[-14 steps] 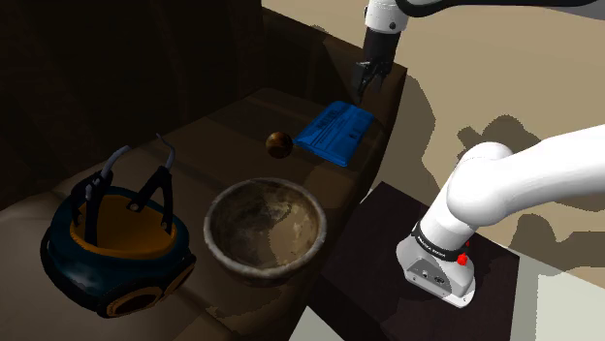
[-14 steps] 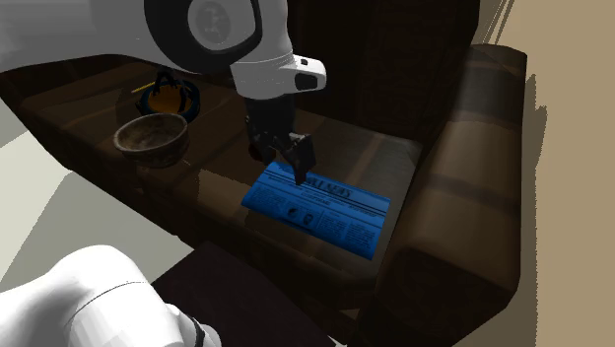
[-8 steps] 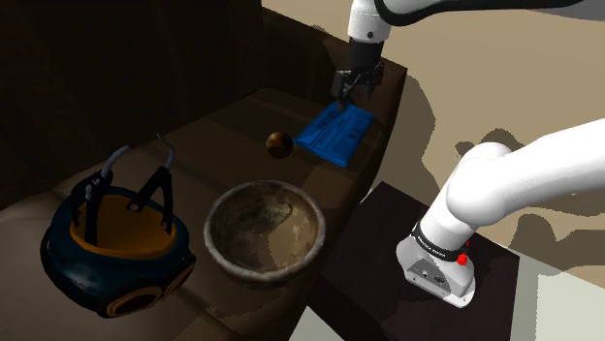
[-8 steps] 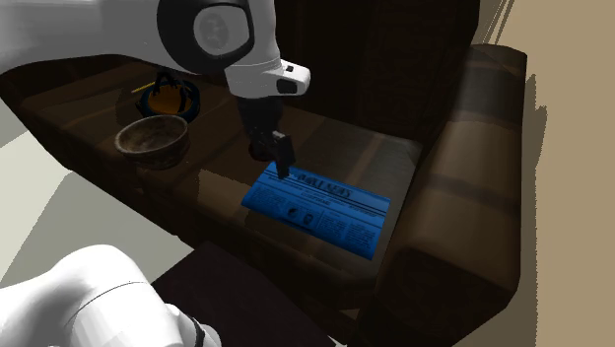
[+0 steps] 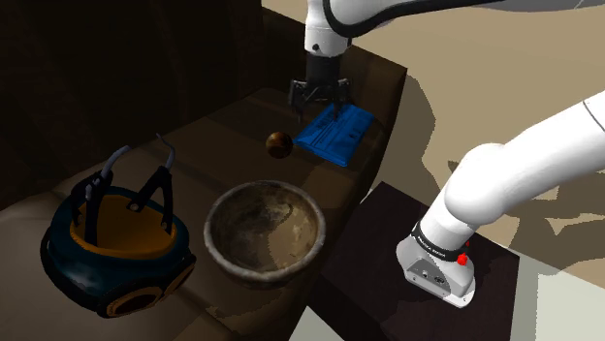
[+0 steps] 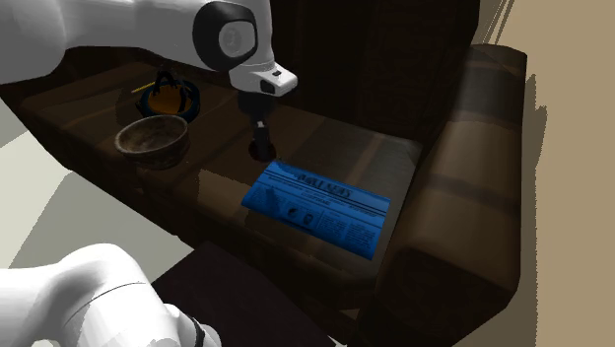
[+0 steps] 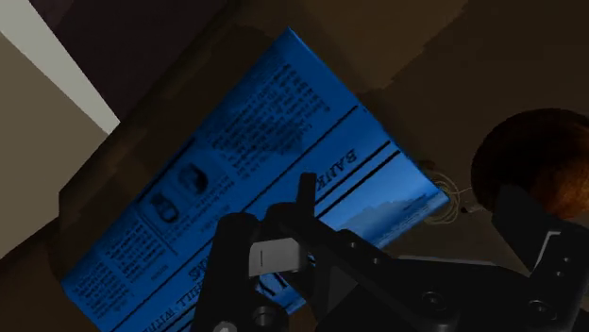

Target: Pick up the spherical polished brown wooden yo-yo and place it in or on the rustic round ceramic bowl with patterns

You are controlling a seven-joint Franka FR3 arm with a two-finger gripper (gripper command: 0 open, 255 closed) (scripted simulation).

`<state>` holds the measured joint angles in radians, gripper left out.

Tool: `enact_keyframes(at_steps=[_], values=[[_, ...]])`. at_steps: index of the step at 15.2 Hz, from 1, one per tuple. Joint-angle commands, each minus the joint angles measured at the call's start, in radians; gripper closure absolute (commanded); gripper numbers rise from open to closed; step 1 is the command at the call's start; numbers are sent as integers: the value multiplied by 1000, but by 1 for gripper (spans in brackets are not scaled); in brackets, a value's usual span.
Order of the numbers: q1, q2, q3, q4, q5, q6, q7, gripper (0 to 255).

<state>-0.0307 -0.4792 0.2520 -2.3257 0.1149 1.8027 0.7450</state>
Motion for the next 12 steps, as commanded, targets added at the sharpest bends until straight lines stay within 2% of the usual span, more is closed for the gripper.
enact_keyframes(at_steps=[1,6,12], values=[[-9,64,41,36,26,27,123,0],[-38,248,118,159,47,93,397,0],[-35,279,129,116,47,166,422,0]])
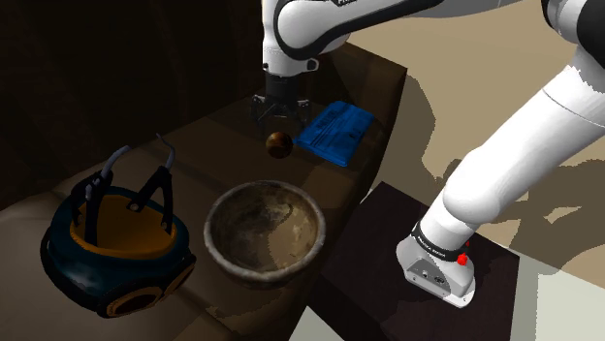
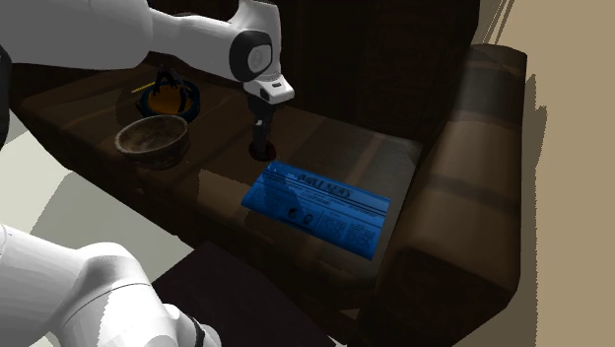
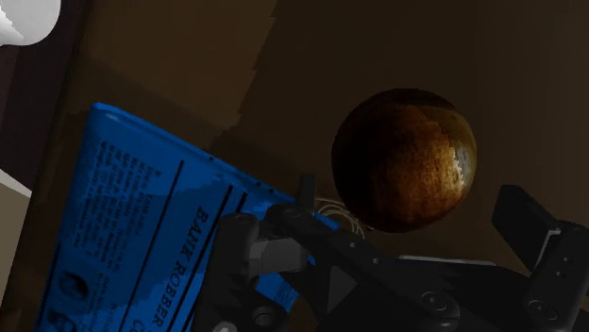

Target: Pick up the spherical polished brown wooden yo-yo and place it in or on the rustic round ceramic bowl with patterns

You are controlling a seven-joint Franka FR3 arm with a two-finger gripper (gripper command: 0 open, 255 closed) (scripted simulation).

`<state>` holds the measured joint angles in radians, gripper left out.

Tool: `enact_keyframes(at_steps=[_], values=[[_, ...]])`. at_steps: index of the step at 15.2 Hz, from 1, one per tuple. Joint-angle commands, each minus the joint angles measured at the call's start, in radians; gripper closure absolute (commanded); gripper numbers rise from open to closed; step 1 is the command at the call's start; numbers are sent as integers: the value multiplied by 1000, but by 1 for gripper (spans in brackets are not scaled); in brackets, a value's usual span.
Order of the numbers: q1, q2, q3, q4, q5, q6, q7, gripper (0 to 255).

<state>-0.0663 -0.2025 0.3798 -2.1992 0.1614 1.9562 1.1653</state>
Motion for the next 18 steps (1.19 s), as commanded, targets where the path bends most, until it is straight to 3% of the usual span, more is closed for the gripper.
enact_keyframes(at_steps=[1,10,11,18], values=[[1,6,3,-20,1,26,2,0],[2,12,6,-36,1,48,3,0],[2,12,6,-36,1,48,3,255],[2,12,6,-36,0,48,3,255]])
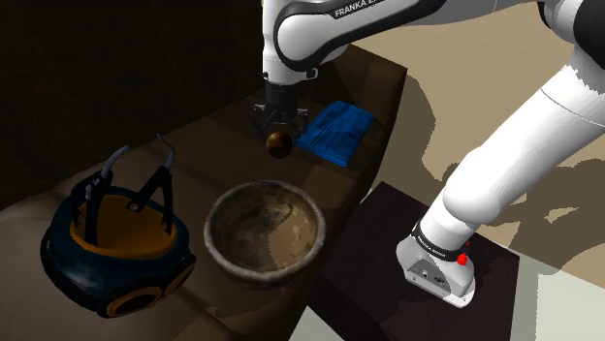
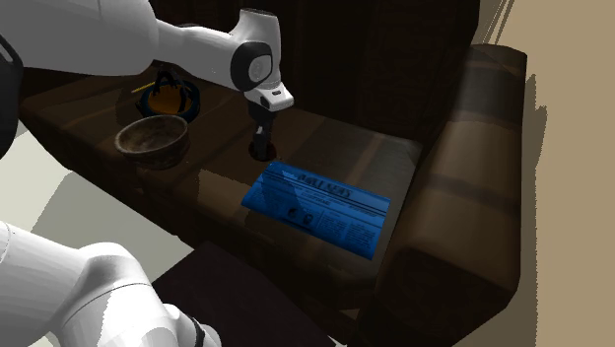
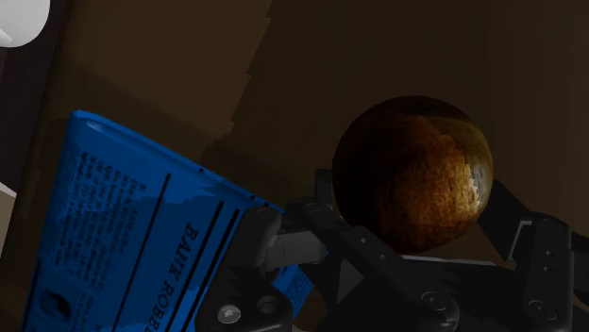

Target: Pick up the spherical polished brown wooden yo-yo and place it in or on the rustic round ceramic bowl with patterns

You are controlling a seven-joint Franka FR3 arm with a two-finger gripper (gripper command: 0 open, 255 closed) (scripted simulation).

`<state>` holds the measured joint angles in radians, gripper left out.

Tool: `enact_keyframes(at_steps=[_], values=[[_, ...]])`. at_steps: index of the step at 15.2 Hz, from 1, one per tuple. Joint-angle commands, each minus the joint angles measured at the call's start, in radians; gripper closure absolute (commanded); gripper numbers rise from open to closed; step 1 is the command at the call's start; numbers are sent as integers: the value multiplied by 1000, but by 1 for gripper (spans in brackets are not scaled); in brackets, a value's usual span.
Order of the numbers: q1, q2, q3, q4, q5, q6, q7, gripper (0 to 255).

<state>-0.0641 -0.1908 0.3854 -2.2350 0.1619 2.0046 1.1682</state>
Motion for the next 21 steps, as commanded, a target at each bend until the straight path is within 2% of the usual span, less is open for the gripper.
enact_keyframes(at_steps=[1,21], values=[[0,0,0,0,0,0,0,255],[-6,-49,-21,210,-1,-258,9,255]])
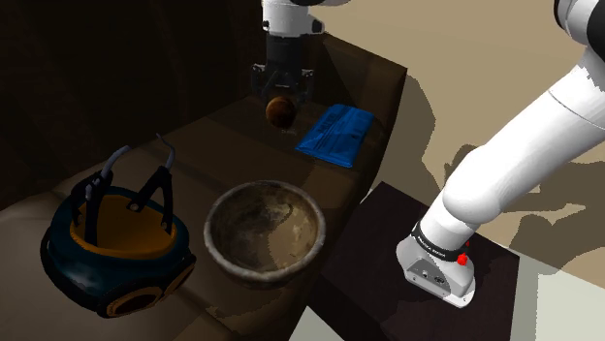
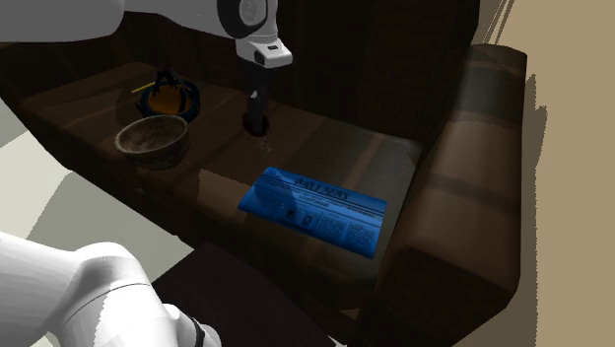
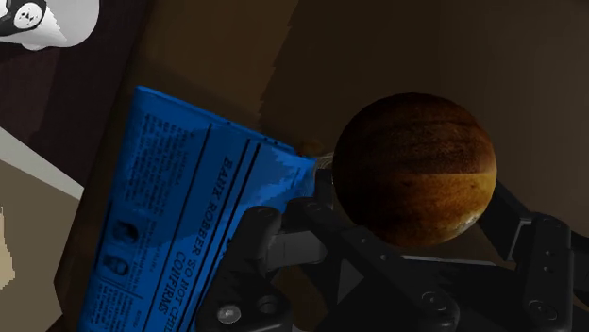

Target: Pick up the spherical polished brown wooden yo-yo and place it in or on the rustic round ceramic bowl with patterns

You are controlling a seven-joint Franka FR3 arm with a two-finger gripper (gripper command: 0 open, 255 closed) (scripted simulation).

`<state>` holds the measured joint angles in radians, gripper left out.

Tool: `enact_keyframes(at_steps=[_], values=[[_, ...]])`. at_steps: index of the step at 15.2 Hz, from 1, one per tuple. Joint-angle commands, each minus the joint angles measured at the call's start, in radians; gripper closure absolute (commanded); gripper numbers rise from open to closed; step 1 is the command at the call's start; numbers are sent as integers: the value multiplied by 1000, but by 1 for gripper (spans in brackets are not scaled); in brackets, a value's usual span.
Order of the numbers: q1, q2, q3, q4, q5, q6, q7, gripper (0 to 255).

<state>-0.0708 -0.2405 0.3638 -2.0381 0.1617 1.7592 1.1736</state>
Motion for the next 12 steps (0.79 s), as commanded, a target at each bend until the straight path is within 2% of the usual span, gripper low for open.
enact_keyframes(at_steps=[1,12], values=[[0,1,0,26,-1,-26,4,255],[-4,13,-6,187,-9,-173,19,255]])
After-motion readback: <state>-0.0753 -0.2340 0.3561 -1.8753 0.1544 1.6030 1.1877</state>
